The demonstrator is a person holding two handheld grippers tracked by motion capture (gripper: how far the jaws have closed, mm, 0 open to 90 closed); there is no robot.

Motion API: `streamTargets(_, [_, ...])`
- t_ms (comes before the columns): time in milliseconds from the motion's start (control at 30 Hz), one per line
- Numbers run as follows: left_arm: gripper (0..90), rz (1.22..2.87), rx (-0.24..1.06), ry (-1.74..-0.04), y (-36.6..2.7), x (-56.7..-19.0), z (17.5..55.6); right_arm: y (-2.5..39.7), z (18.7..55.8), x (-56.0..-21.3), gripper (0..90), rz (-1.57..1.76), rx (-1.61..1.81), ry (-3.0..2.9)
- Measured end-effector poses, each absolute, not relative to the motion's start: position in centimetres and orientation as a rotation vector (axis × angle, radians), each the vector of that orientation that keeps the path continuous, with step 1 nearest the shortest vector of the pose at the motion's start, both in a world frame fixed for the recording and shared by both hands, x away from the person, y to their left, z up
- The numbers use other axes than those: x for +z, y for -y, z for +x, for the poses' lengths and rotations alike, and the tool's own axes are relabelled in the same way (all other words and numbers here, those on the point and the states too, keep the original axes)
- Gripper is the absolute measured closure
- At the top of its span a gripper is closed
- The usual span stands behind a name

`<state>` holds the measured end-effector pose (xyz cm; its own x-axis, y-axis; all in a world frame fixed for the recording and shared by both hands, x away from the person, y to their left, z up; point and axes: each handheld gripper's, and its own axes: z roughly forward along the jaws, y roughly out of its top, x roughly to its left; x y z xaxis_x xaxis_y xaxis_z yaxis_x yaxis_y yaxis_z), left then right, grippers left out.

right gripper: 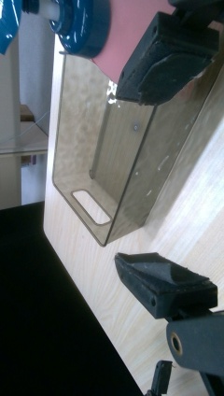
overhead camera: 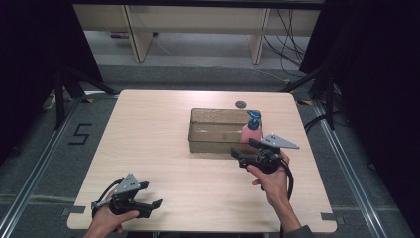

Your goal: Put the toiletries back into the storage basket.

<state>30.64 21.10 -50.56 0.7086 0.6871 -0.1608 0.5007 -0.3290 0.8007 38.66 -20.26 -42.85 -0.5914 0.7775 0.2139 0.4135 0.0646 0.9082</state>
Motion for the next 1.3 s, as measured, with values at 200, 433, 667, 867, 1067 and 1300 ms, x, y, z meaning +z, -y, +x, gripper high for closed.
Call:
streamTargets(200, [14.8,2.001,0.259,-0.904,-21.0,-50.6,30.6,19.9,38.3,-43.1,17.8,1.189,1.533,-2.038])
streamTargets(433, [14.8,1.998,0.255,-0.910,-21.1,-50.6,30.6,19.8,37.9,-43.3,17.4,1.190,1.537,-2.068])
streamTargets(667, [14.8,2.002,0.253,-0.904,-21.1,-50.6,30.7,19.6,37.5,-43.7,16.5,1.181,1.550,-2.062])
streamTargets(867, [14.8,2.002,0.253,-0.904,-21.1,-50.5,30.7,19.4,37.1,-43.9,16.5,1.150,1.542,-2.074])
streamTargets(1067, [14.8,2.010,0.252,-0.899,-21.1,-50.5,30.7,19.2,36.7,-44.1,16.5,1.161,1.532,-2.110])
streamTargets(1300, [14.8,2.007,0.258,-0.895,-21.0,-50.4,30.8,18.9,36.3,-44.8,15.8,1.159,1.545,-2.122])
